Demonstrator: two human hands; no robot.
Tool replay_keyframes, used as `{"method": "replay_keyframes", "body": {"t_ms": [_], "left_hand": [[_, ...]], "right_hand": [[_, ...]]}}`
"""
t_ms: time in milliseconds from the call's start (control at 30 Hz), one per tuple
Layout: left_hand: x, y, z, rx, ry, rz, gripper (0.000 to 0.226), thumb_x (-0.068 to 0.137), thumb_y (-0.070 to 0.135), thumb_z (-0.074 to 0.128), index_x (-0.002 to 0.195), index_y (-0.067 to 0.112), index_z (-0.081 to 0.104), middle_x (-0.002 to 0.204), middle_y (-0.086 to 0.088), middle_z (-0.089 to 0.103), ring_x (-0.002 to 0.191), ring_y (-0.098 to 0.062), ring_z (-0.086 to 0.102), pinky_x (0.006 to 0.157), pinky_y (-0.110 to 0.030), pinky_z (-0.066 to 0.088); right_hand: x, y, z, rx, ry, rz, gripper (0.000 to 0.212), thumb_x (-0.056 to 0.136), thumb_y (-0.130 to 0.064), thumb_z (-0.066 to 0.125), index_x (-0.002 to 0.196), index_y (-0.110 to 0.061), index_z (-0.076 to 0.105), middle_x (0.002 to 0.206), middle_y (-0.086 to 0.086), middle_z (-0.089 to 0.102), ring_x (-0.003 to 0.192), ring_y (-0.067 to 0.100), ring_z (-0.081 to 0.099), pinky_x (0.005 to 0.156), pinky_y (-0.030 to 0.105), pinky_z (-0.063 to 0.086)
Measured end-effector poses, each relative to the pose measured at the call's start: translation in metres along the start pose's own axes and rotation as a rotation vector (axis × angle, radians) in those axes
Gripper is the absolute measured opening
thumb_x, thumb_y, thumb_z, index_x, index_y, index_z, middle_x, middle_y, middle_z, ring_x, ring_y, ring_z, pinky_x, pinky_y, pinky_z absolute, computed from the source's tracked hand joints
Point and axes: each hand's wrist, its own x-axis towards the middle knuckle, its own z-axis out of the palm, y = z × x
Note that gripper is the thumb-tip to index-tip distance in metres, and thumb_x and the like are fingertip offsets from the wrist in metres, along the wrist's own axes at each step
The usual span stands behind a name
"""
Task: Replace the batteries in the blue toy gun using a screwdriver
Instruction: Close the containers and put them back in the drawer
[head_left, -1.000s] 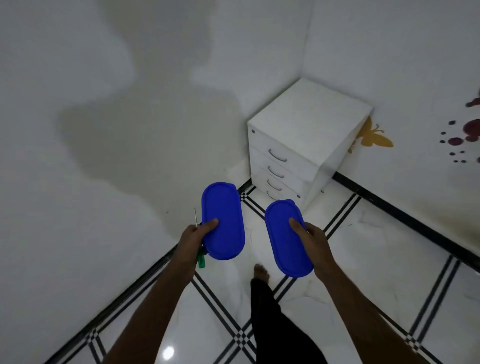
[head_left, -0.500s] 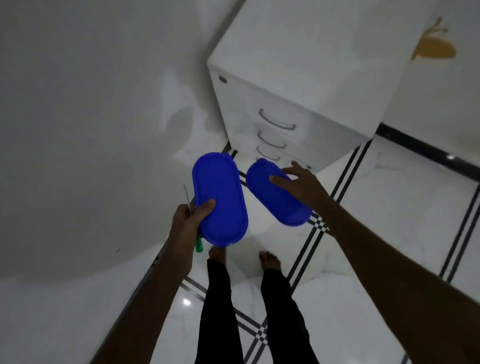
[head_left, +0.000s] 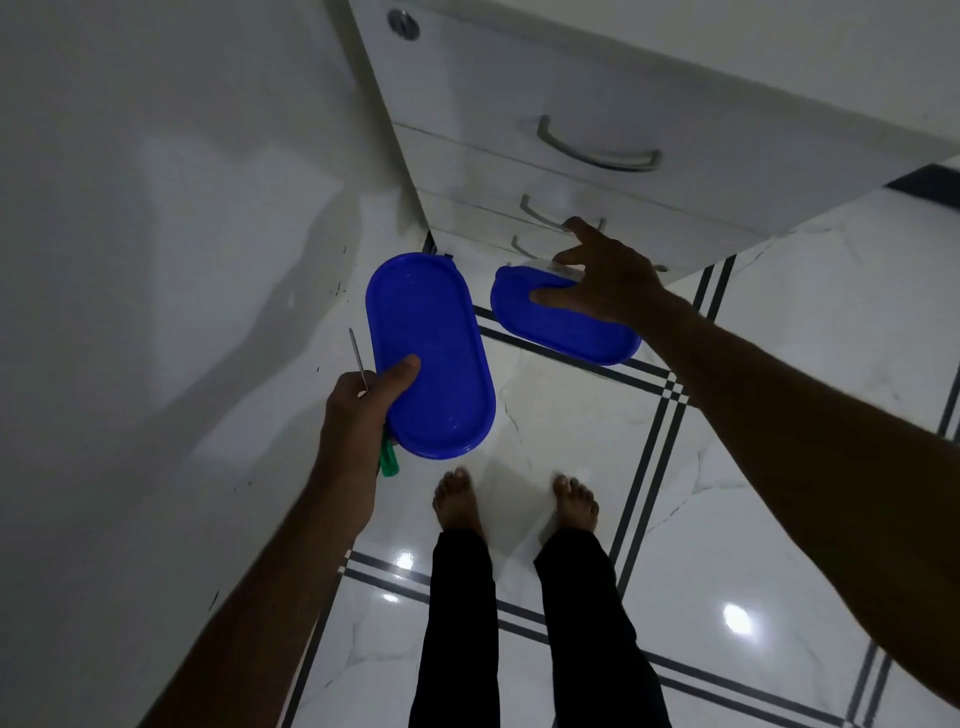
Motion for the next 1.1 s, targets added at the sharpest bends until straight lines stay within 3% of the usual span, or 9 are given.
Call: {"method": "replay_keyframes", "body": {"t_ms": [100, 233, 367, 533, 767, 900, 1033, 1100], "left_hand": [[0.002, -0.003, -0.002, 0.004, 0.005, -0.020, 0.073, 0.064, 0.047, 0.074, 0.122, 0.005, 0.058, 0.116, -0.009, 0.069, 0.105, -0.033, 0.066, 0.098, -0.058, 0.048], [-0.009, -0.005, -0.008, 0.000, 0.005, -0.029, 0.073, 0.064, 0.047, 0.076, 0.122, 0.005, 0.059, 0.115, -0.009, 0.069, 0.105, -0.034, 0.066, 0.098, -0.058, 0.049], [-0.021, -0.007, -0.015, -0.009, 0.022, -0.026, 0.072, 0.068, 0.043, 0.081, 0.121, 0.001, 0.057, 0.114, -0.010, 0.069, 0.102, -0.031, 0.066, 0.096, -0.055, 0.050], [-0.039, -0.015, -0.031, -0.033, 0.048, -0.024, 0.056, 0.070, 0.042, 0.079, 0.110, 0.008, 0.059, 0.117, -0.010, 0.067, 0.102, -0.026, 0.065, 0.079, -0.036, 0.053], [-0.061, -0.019, -0.053, 0.057, 0.068, -0.011, 0.048, 0.068, 0.045, 0.076, 0.096, 0.012, 0.057, 0.111, -0.008, 0.069, 0.096, -0.024, 0.067, 0.073, -0.033, 0.054], [-0.067, -0.014, -0.052, 0.112, 0.086, 0.033, 0.034, 0.083, 0.035, 0.070, 0.095, 0.008, 0.053, 0.106, -0.008, 0.067, 0.088, -0.020, 0.065, 0.061, -0.023, 0.052], [-0.065, 0.000, -0.043, 0.173, 0.098, 0.084, 0.035, 0.087, 0.032, 0.067, 0.104, 0.005, 0.051, 0.099, -0.005, 0.064, 0.078, -0.013, 0.062, 0.051, -0.014, 0.050], [-0.063, 0.010, -0.038, 0.169, 0.087, 0.109, 0.034, 0.088, 0.031, 0.067, 0.104, 0.007, 0.049, 0.096, -0.003, 0.063, 0.076, -0.012, 0.061, 0.048, -0.012, 0.048]], "right_hand": [[-0.005, -0.001, 0.012, 0.030, 0.036, 0.023, 0.099, 0.075, -0.061, 0.073, 0.152, -0.022, 0.024, 0.139, -0.005, 0.058, 0.130, 0.024, 0.052, 0.102, 0.044, 0.042], [-0.024, -0.005, 0.033, -0.031, 0.085, 0.016, 0.089, 0.075, -0.065, 0.070, 0.144, -0.018, 0.041, 0.142, -0.004, 0.054, 0.125, 0.021, 0.055, 0.095, 0.032, 0.041], [-0.054, -0.015, 0.056, -0.011, 0.077, 0.045, 0.081, 0.074, -0.067, 0.068, 0.135, -0.017, 0.047, 0.128, 0.000, 0.061, 0.112, 0.022, 0.061, 0.087, 0.031, 0.045], [-0.101, -0.029, 0.089, -0.020, 0.053, 0.044, 0.067, 0.076, -0.065, 0.066, 0.124, -0.020, 0.054, 0.118, -0.003, 0.064, 0.104, 0.018, 0.063, 0.080, 0.026, 0.042], [-0.155, -0.044, 0.129, 0.002, 0.029, 0.051, 0.045, 0.077, -0.062, 0.063, 0.102, -0.025, 0.060, 0.107, -0.012, 0.058, 0.094, 0.011, 0.059, 0.074, 0.022, 0.033], [-0.179, -0.051, 0.142, -0.001, -0.025, 0.046, 0.050, 0.080, -0.062, 0.061, 0.113, -0.024, 0.060, 0.115, -0.008, 0.061, 0.102, 0.016, 0.061, 0.076, 0.024, 0.036], [-0.216, -0.051, 0.134, 0.039, -0.072, -0.015, 0.051, 0.084, -0.061, 0.058, 0.119, -0.023, 0.057, 0.117, -0.009, 0.057, 0.100, 0.013, 0.060, 0.074, 0.022, 0.041], [-0.239, -0.047, 0.122, 0.121, -0.081, 0.001, 0.054, 0.085, -0.062, 0.059, 0.123, -0.024, 0.056, 0.121, -0.009, 0.056, 0.103, 0.012, 0.058, 0.081, 0.027, 0.047]]}}
